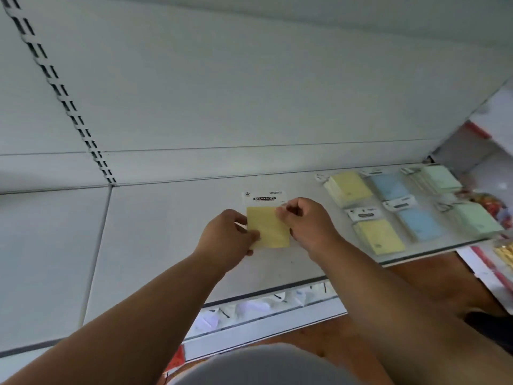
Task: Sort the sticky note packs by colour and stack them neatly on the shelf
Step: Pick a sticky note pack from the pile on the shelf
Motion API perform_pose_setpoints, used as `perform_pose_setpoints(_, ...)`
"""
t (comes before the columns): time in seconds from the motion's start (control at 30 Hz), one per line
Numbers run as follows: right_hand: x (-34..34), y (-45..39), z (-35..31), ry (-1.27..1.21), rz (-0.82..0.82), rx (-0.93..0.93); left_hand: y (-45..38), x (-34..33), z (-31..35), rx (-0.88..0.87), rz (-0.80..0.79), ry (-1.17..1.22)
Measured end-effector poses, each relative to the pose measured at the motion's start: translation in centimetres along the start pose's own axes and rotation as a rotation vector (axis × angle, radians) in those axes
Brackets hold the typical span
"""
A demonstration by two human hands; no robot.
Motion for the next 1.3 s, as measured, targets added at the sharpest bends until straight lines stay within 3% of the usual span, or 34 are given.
perform_pose_setpoints(0.17, 8.7, -0.1, 3.0, 0.23, 0.282, -0.015, -1.2, -8.9, 3.9, -0.081, -0.212, -0.037)
perform_pose_setpoints(0.37, 17.2, -2.0, 6.4, 0.322, 0.329, -0.077, -2.5, -17.3, 7.7, -0.118, -0.274, -0.09)
perform_pose_setpoints(0.53, 20.7, -5.2, 7.6, 0.458, 0.253, -0.037, -3.1, -22.4, 8.9, -0.084, -0.171, -0.166)
perform_pose_setpoints(0.77, 20.7, -8.5, 8.5, 0.596, 0.141, 0.073, -2.8, -24.8, 9.6, 0.019, 0.013, -0.366)
perform_pose_setpoints(1.3, 21.4, -6.9, 8.8, 0.508, 0.166, 0.324, -0.9, -24.5, 9.8, 0.07, 0.168, -0.38)
Point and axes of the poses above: each hand's wrist, its own y-axis away from the middle knuckle, its own x-axis out of the back of the hand, z = x × y, the point moved 2 cm from there along -y, towards the middle knuckle, and after that the axes turned 15 degrees about -x, right-handed, at the moved point
